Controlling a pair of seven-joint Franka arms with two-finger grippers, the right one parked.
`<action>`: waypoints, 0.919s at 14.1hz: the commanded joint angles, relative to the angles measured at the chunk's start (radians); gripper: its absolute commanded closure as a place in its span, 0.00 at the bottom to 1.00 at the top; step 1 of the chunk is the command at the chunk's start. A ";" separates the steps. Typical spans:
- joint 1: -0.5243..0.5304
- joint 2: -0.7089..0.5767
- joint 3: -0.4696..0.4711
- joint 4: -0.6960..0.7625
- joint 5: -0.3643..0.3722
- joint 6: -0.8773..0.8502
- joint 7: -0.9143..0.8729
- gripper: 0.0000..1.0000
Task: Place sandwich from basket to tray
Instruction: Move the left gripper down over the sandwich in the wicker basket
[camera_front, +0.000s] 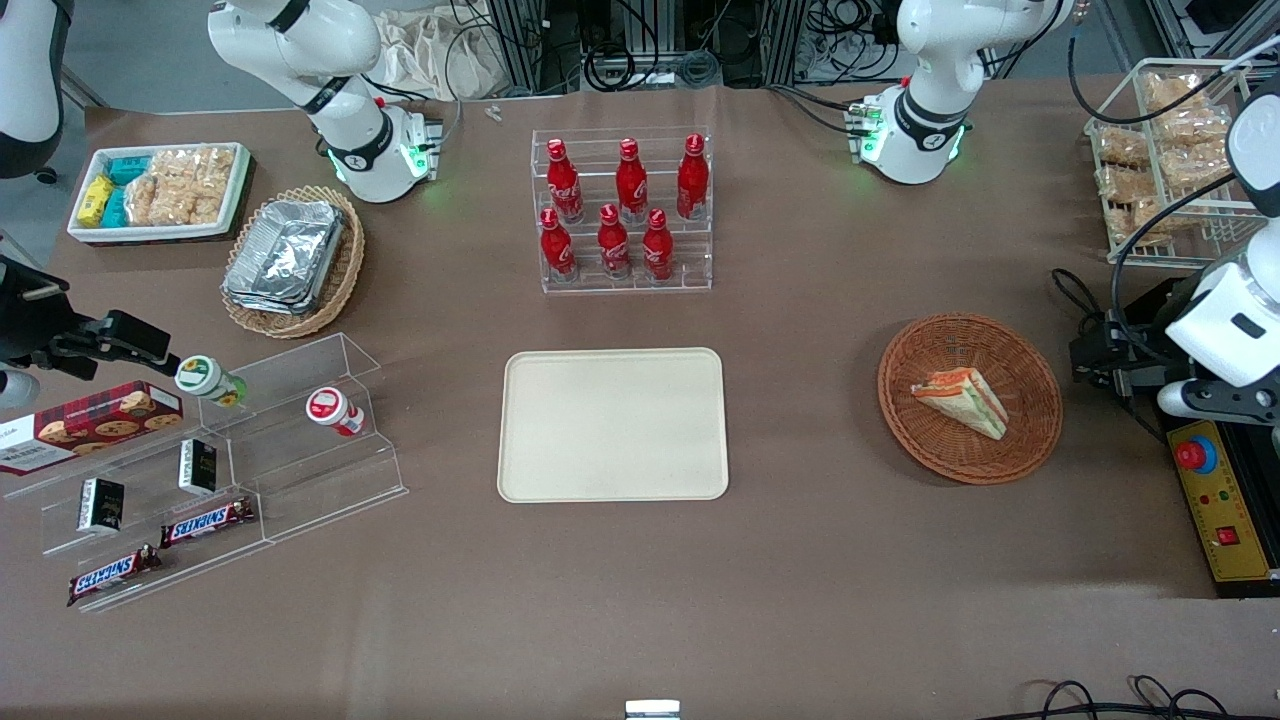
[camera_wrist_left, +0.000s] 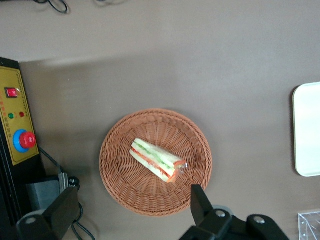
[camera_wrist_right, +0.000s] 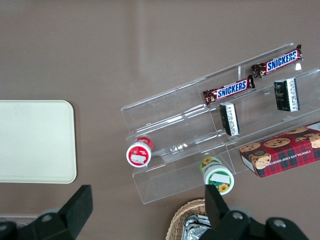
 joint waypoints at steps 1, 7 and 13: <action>-0.011 0.023 0.009 0.036 0.014 -0.024 -0.003 0.00; -0.020 0.042 0.002 -0.019 -0.005 -0.035 -0.417 0.00; -0.040 0.013 0.002 -0.329 0.004 0.204 -1.078 0.00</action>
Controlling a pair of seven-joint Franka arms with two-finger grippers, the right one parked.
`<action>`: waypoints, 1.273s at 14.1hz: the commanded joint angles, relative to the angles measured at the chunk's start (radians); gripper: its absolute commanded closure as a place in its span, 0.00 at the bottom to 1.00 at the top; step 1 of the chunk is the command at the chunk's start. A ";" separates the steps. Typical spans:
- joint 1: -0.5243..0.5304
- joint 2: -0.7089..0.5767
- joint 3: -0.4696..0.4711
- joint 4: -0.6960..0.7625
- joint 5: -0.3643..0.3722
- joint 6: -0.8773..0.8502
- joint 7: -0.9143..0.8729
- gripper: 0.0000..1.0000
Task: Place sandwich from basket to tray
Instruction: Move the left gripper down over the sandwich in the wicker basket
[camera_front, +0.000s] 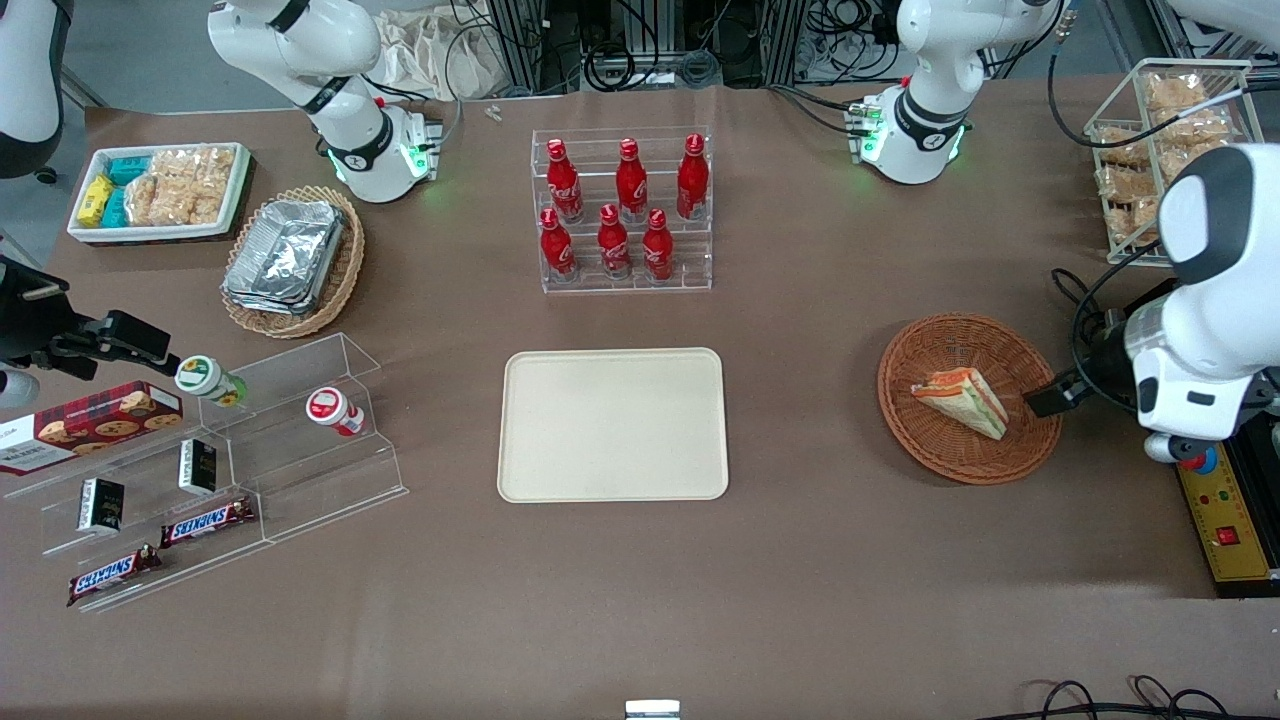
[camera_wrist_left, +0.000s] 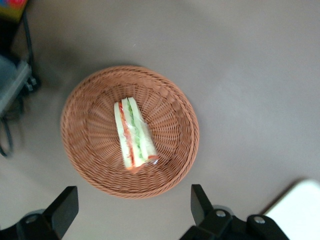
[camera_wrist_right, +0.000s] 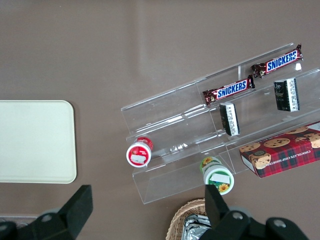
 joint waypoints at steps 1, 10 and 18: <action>-0.024 -0.038 0.006 -0.203 0.011 0.176 -0.321 0.00; -0.015 -0.024 0.017 -0.510 0.030 0.503 -0.407 0.00; -0.012 0.066 0.018 -0.504 0.088 0.581 -0.400 0.23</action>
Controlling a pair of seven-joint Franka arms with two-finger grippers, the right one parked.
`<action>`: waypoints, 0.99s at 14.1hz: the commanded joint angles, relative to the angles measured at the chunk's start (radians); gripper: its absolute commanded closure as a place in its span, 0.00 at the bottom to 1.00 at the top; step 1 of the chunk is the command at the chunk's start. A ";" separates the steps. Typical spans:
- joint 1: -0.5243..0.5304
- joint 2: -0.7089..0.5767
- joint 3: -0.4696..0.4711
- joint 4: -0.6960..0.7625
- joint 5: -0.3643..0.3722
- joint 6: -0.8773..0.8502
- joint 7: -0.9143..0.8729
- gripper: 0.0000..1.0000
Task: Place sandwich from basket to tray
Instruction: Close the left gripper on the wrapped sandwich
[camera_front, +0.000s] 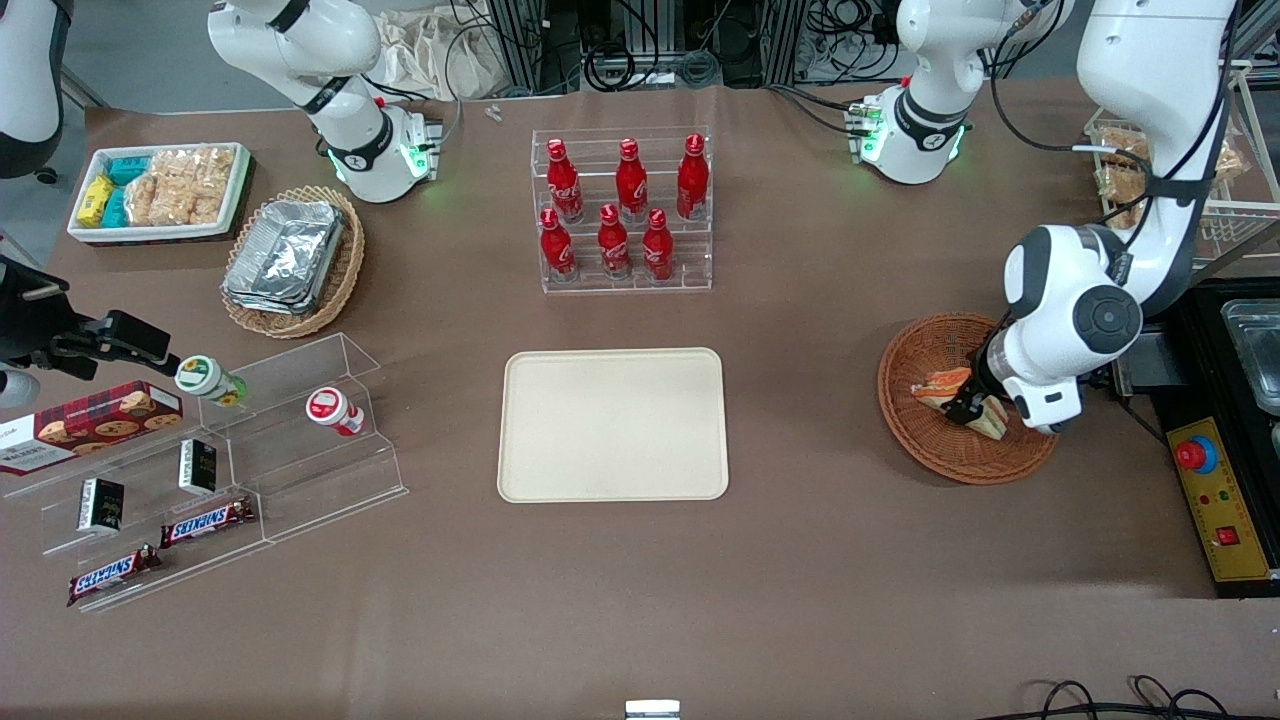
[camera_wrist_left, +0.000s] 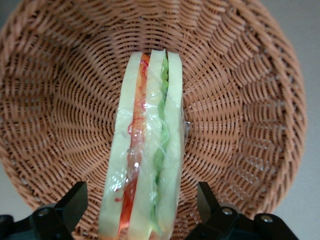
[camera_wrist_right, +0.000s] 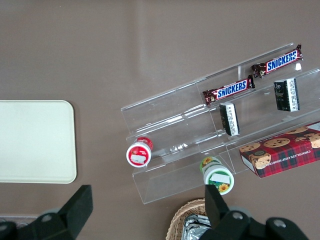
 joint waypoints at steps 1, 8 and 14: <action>0.003 0.000 -0.001 -0.013 0.034 0.054 -0.038 0.46; -0.008 -0.004 -0.009 0.107 0.032 -0.082 -0.069 1.00; -0.011 -0.018 -0.016 0.427 0.014 -0.519 0.061 1.00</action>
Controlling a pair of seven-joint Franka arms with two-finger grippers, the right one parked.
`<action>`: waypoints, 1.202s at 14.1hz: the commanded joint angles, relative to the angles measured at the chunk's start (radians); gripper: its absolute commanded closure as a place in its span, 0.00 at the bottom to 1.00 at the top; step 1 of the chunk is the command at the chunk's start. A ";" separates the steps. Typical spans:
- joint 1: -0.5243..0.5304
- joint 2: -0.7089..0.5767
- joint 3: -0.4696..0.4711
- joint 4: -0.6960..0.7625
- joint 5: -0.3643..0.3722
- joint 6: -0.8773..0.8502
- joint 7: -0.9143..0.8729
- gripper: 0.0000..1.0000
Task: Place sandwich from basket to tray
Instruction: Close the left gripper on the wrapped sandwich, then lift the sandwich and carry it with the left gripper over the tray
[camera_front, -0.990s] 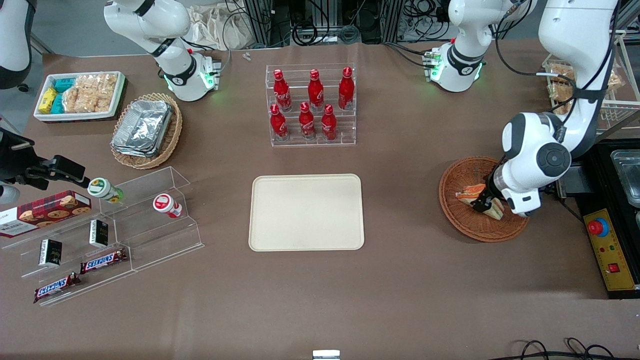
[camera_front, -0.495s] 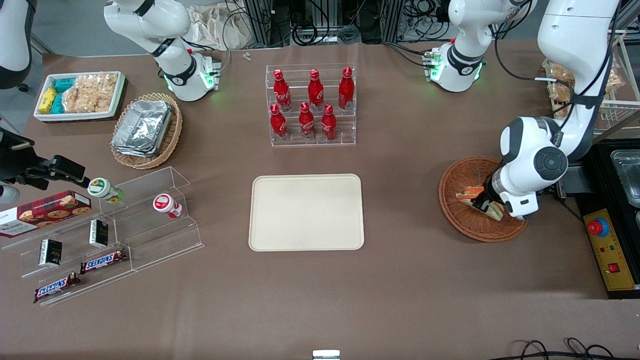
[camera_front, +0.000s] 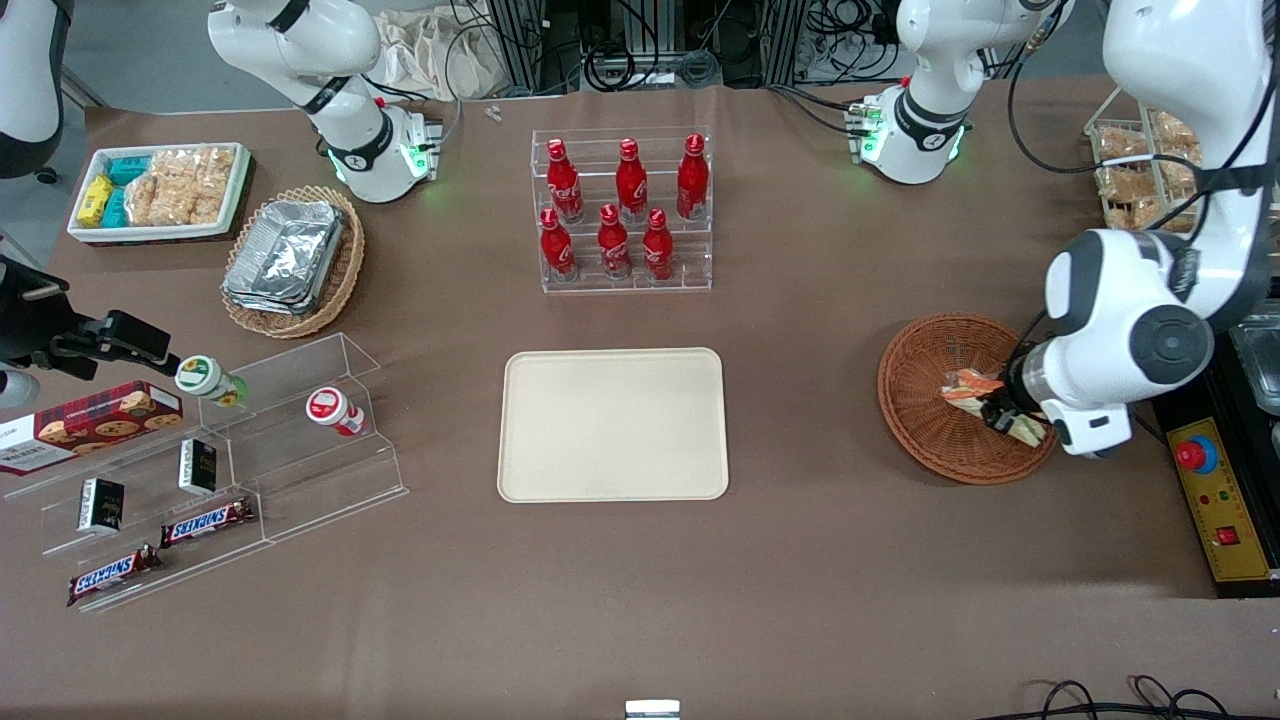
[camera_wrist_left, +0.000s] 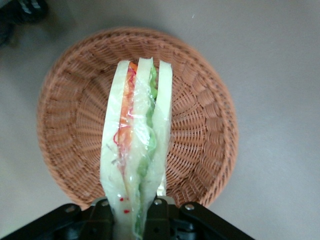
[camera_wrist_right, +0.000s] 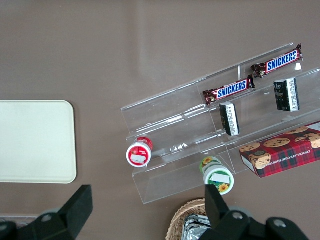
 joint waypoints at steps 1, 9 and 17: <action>-0.013 -0.015 -0.028 0.145 0.002 -0.179 0.055 1.00; -0.031 0.050 -0.274 0.537 -0.073 -0.416 0.403 1.00; -0.266 0.301 -0.282 0.503 -0.016 -0.161 0.378 1.00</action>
